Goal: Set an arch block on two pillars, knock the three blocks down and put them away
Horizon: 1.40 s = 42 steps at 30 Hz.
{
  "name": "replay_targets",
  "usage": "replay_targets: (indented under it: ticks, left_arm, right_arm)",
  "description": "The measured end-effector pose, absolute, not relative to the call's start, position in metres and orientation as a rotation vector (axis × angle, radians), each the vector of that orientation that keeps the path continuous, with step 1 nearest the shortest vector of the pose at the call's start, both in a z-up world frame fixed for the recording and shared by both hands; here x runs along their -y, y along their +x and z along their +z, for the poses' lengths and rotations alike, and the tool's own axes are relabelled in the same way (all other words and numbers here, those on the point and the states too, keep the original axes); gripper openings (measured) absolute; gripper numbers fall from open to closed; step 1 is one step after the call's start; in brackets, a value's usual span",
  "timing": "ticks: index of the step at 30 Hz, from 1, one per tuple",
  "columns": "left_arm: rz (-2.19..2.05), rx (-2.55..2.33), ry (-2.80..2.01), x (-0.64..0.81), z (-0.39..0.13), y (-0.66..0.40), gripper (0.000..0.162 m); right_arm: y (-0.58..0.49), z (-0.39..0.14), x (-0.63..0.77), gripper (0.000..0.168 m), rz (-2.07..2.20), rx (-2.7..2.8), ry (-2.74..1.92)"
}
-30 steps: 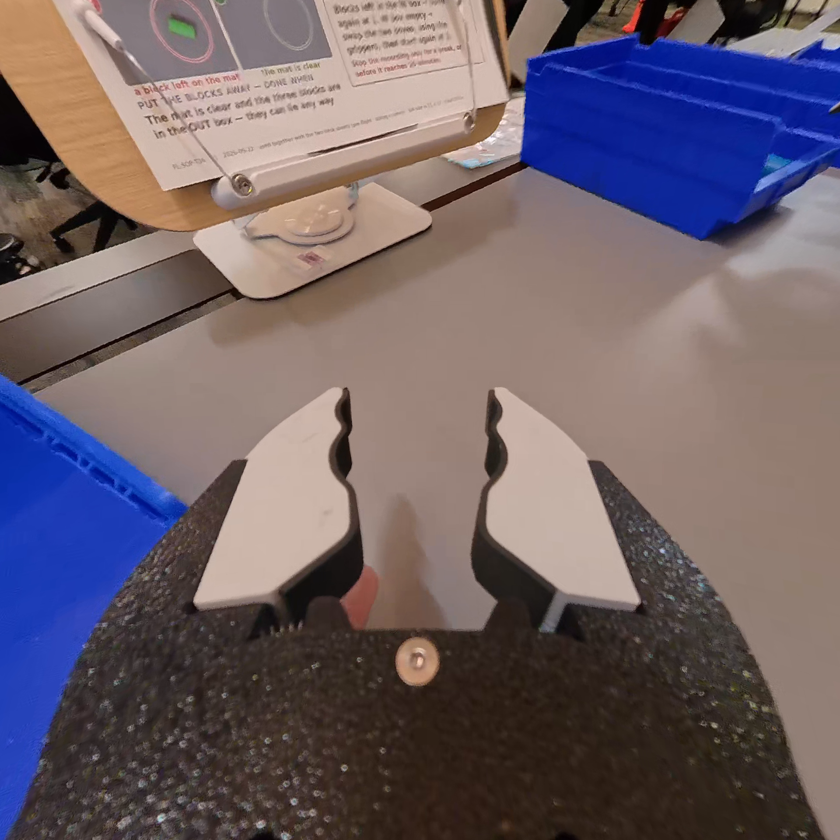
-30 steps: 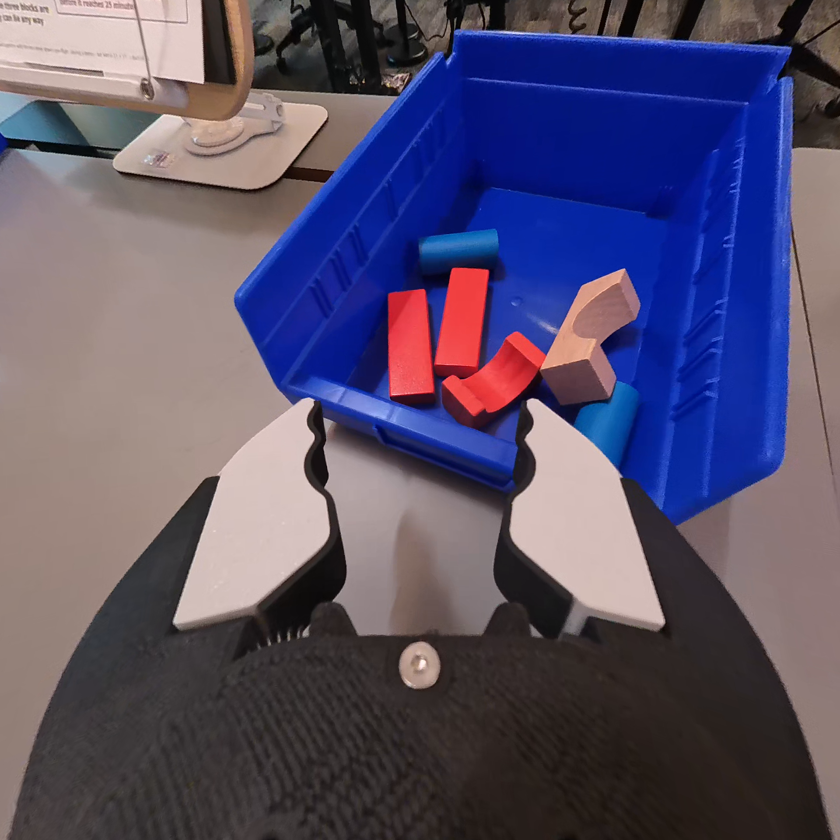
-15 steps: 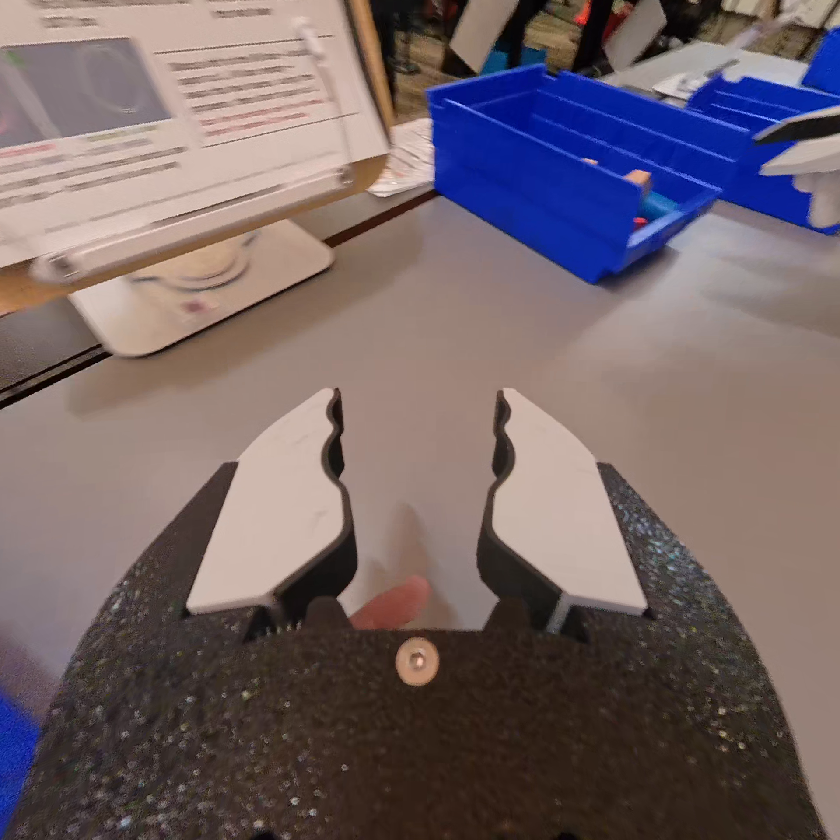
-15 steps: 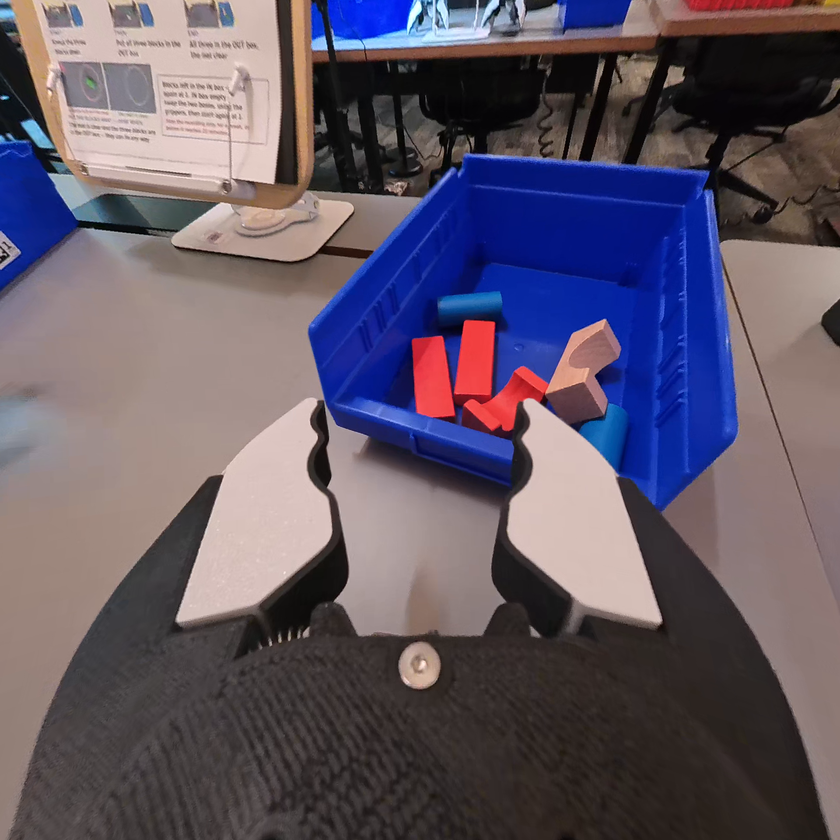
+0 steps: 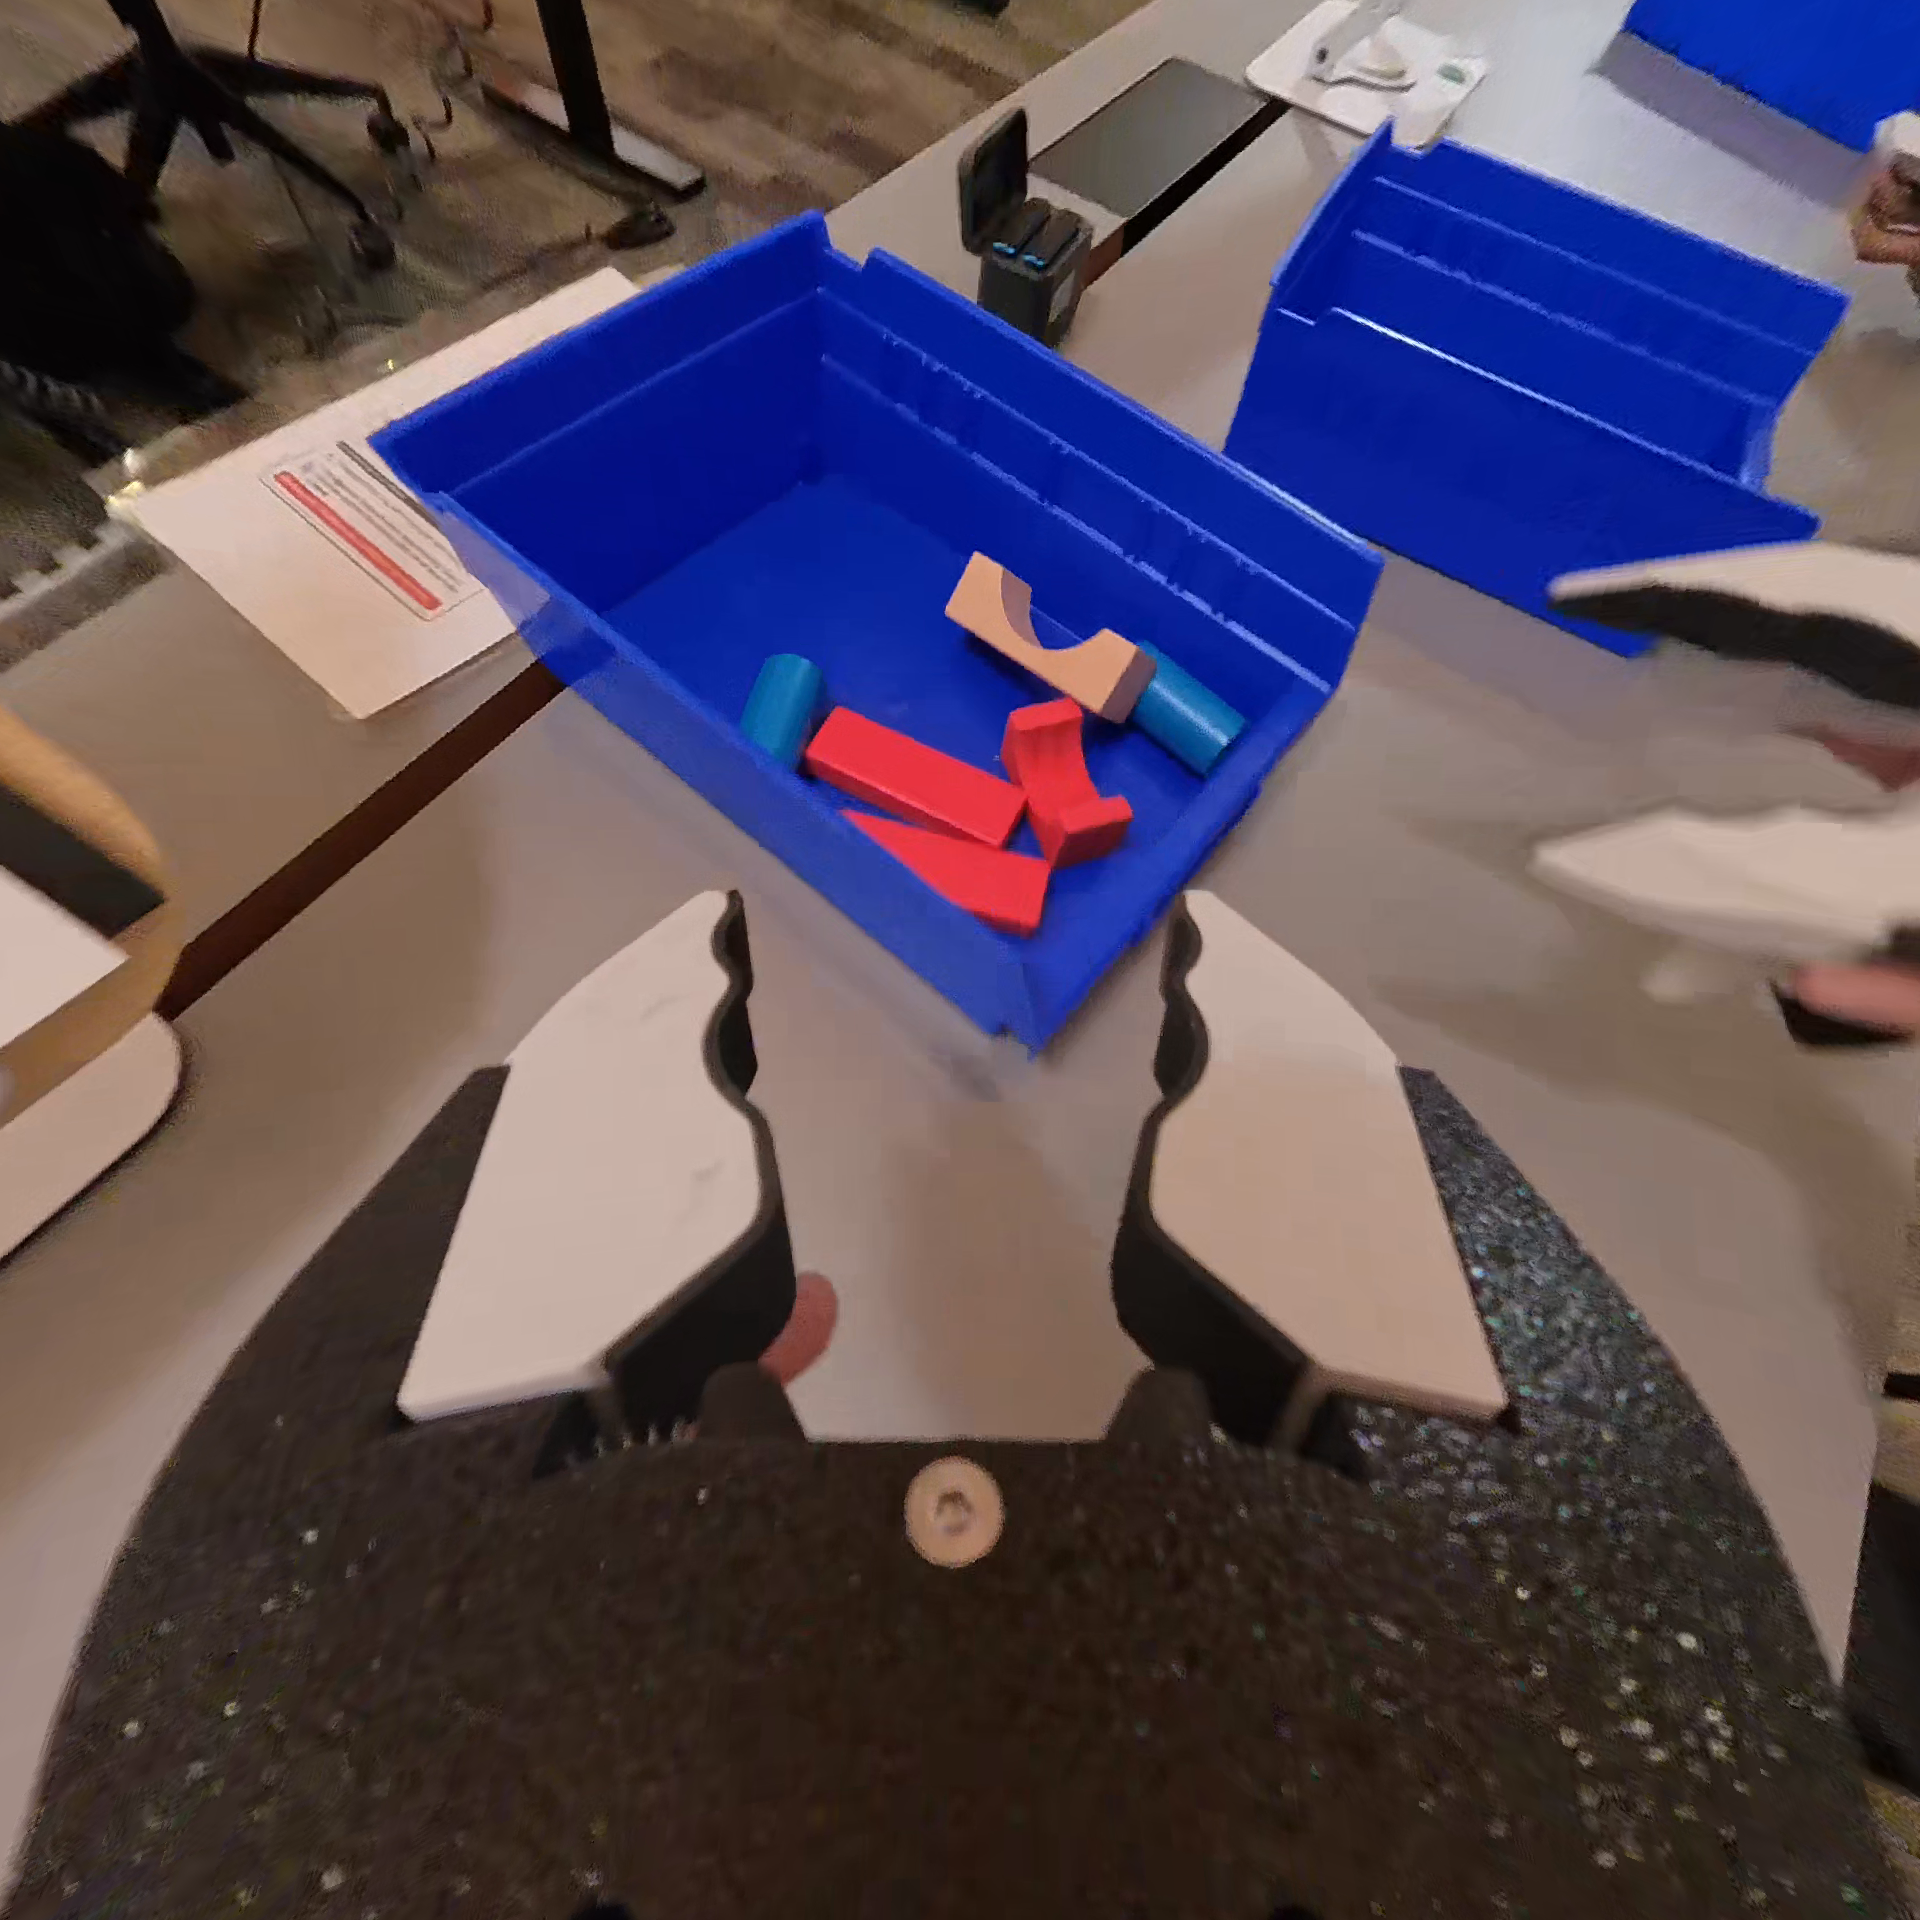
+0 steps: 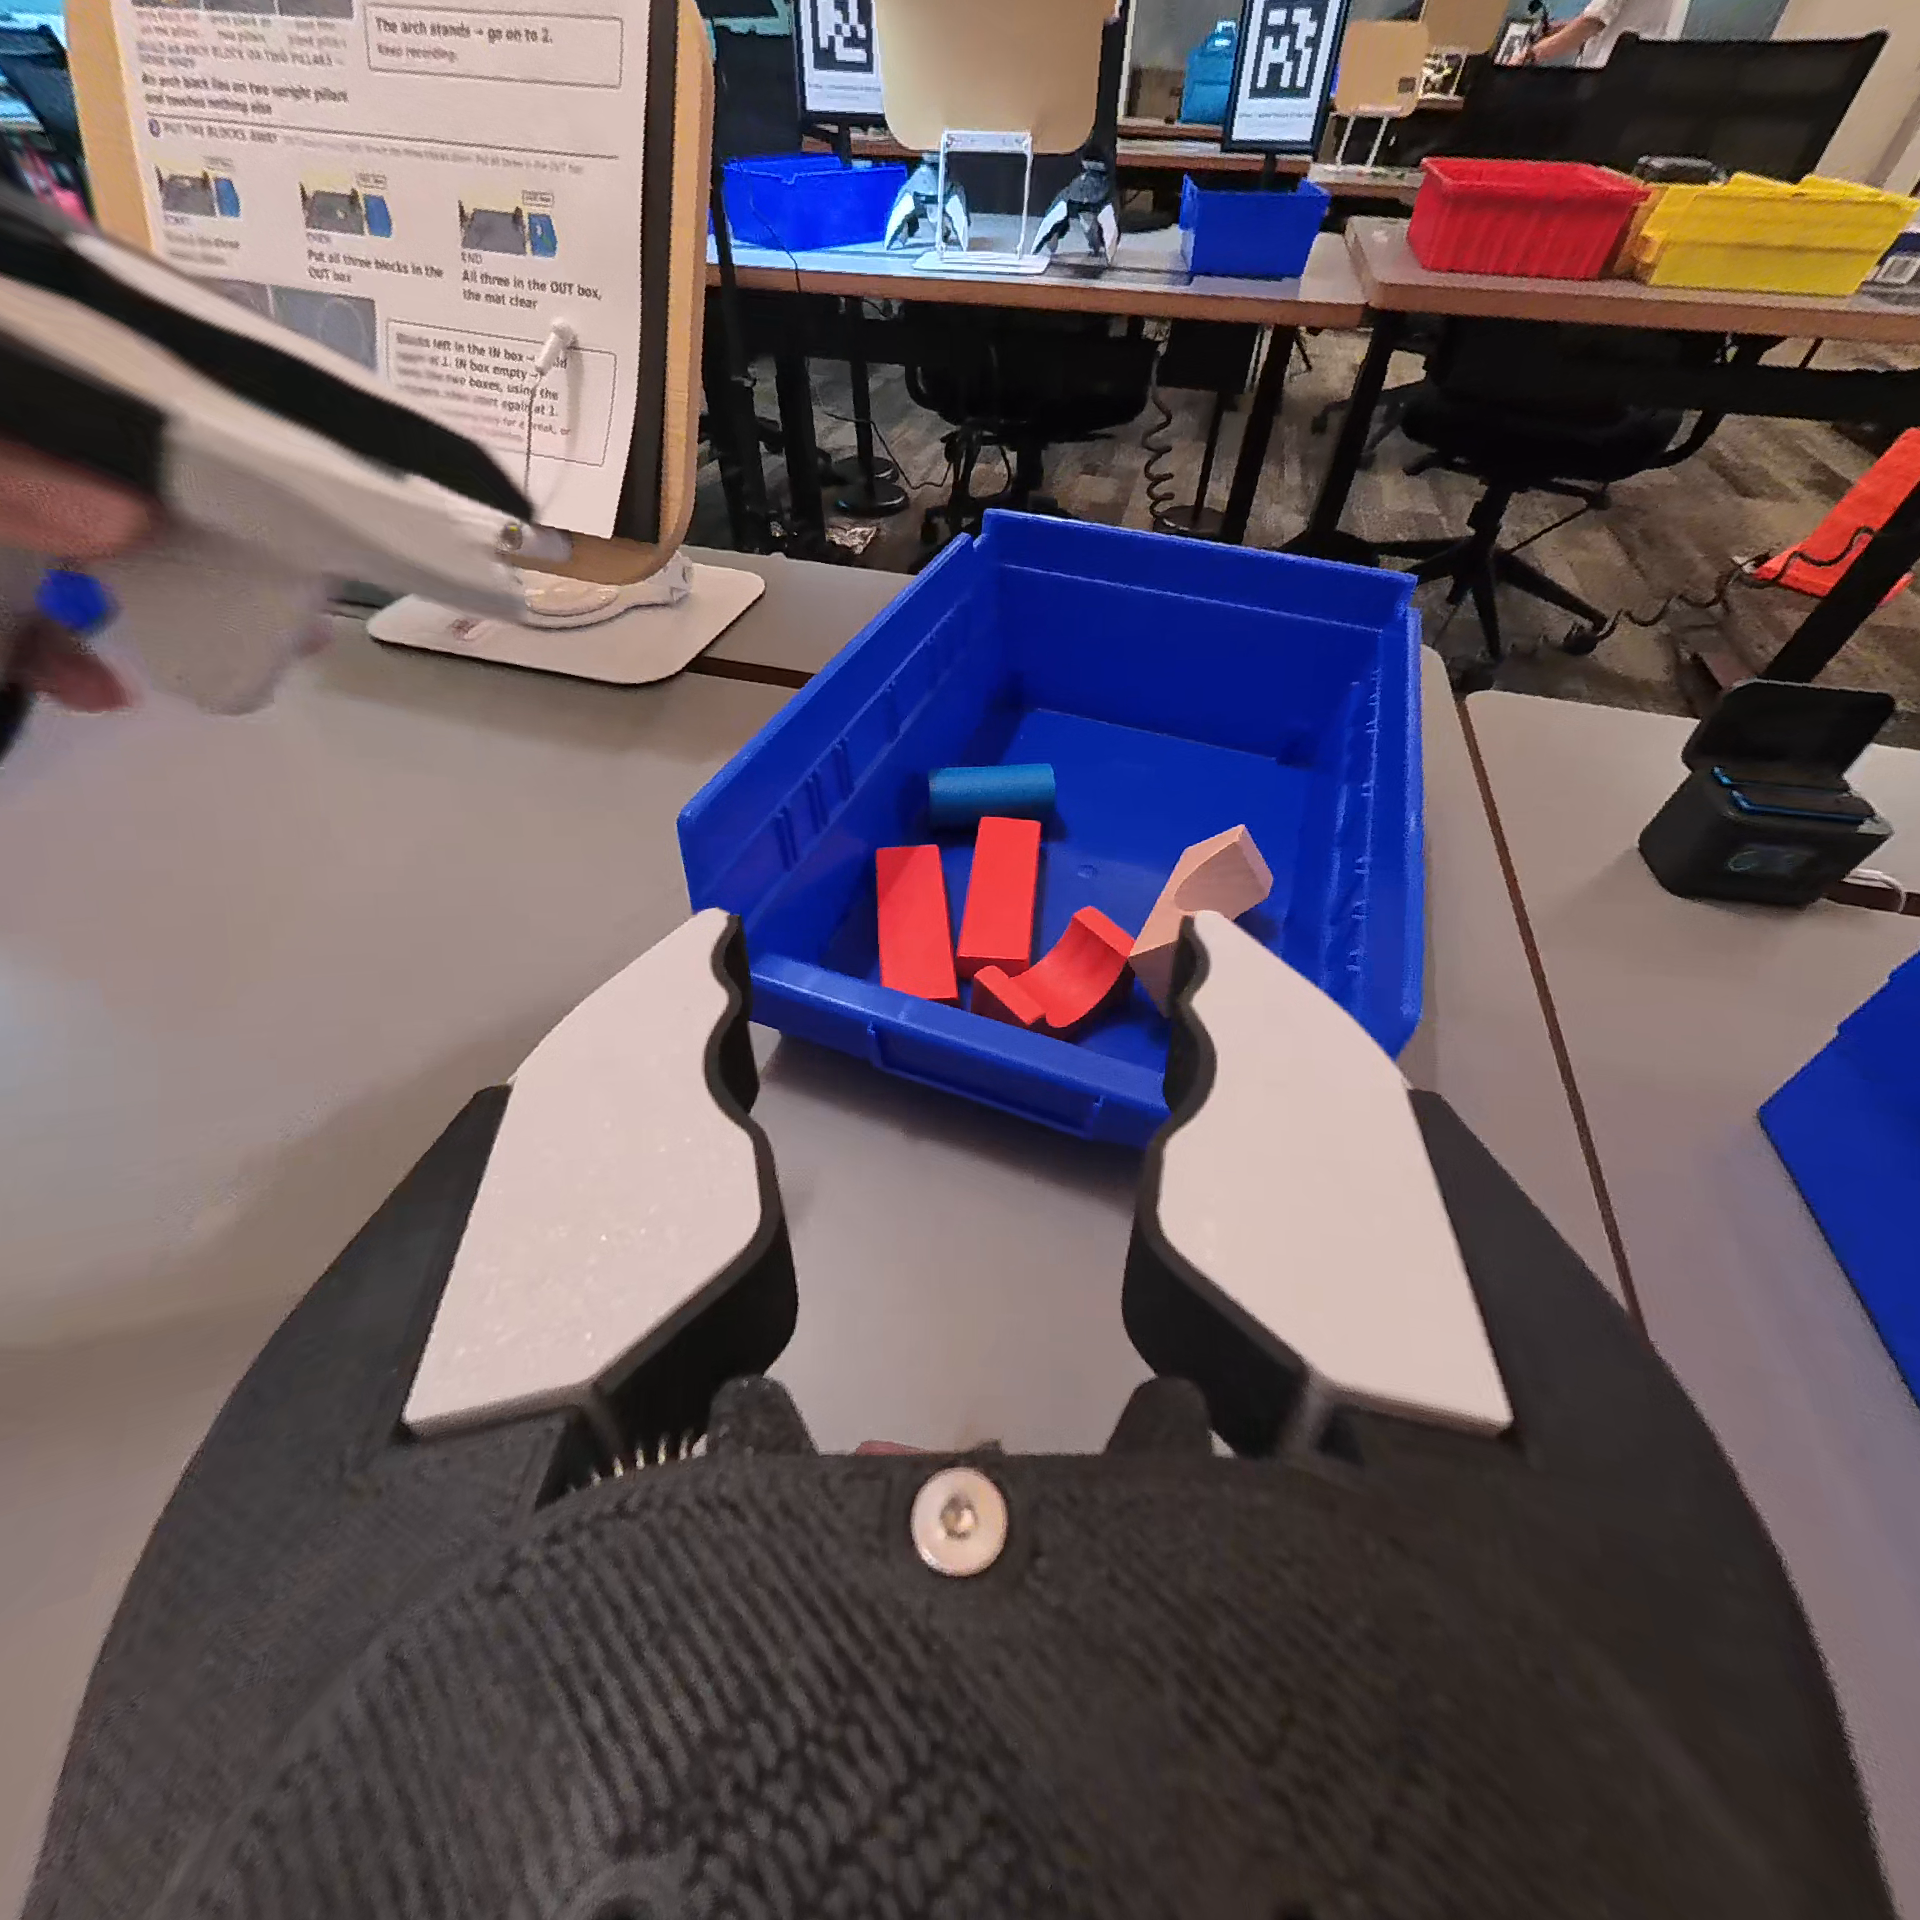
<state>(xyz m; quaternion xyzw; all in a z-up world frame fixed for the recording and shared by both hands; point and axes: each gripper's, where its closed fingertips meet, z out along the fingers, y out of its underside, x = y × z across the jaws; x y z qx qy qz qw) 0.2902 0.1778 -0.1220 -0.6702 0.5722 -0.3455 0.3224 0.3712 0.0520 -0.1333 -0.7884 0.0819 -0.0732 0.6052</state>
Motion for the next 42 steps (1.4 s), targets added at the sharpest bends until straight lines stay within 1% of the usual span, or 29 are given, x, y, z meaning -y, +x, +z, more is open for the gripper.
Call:
replay_targets:
  ticks: [1,5,6,12,13,15,16,17,18,19,20,25,33,42]
  left_arm:
    - [-0.907,-1.487,-1.804,-0.181,-0.125,0.304,0.075]
    - [-0.866,-1.401,-2.058,-0.199,-0.154,0.347,0.081]
    - [-0.819,-1.369,-2.108,-0.207,-0.163,0.353,0.078]
    - [-0.591,-1.259,-2.338,-0.235,-0.212,0.370,0.079]
    - [-0.562,-1.243,-2.365,-0.239,-0.219,0.372,0.078]
    - [-0.483,-1.225,-2.399,-0.247,-0.233,0.373,0.070]
    - [-0.448,-1.214,-2.409,-0.251,-0.240,0.373,0.071]
    - [-0.462,-1.196,-2.431,-0.250,-0.246,0.375,0.065]
    - [-0.521,-1.175,-2.456,-0.246,-0.249,0.379,0.048]
    - [-0.577,-1.164,-2.461,-0.242,-0.248,0.383,0.027]
    - [-0.575,-1.168,-2.447,-0.241,-0.248,0.385,0.019]
    - [-0.339,-1.207,-2.338,-0.251,-0.248,0.373,0.007]
    - [-0.385,-1.311,-2.294,-0.253,-0.248,0.325,0.007]
    - [-0.441,-1.368,-2.281,-0.249,-0.248,0.209,0.006]
  right_arm:
    - [0.371,-0.133,-0.052,0.078,-0.169,-0.188,-1.822]
    - [0.371,-0.135,-0.052,0.078,-0.161,-0.176,-1.830]
    - [0.370,-0.135,-0.052,0.078,-0.155,-0.175,-1.828]
    - [0.366,-0.133,-0.054,0.077,-0.134,-0.166,-1.809]
    - [0.366,-0.135,-0.056,0.077,-0.130,-0.164,-1.813]
    - [0.363,-0.138,-0.058,0.077,-0.116,-0.156,-1.829]
    - [0.360,-0.137,-0.059,0.077,-0.111,-0.147,-1.830]
    - [0.359,-0.137,-0.059,0.077,-0.112,-0.137,-1.826]
    - [0.359,-0.135,-0.059,0.077,-0.120,-0.130,-1.820]
    - [0.360,-0.134,-0.059,0.077,-0.129,-0.130,-1.816]
    - [0.361,-0.135,-0.058,0.077,-0.131,-0.136,-1.818]
    - [0.365,-0.133,-0.051,0.077,-0.130,-0.161,-1.812]
    - [0.372,-0.133,-0.046,0.077,-0.154,-0.181,-1.815]
    - [0.357,-0.128,-0.053,0.077,-0.178,-0.128,-1.821]
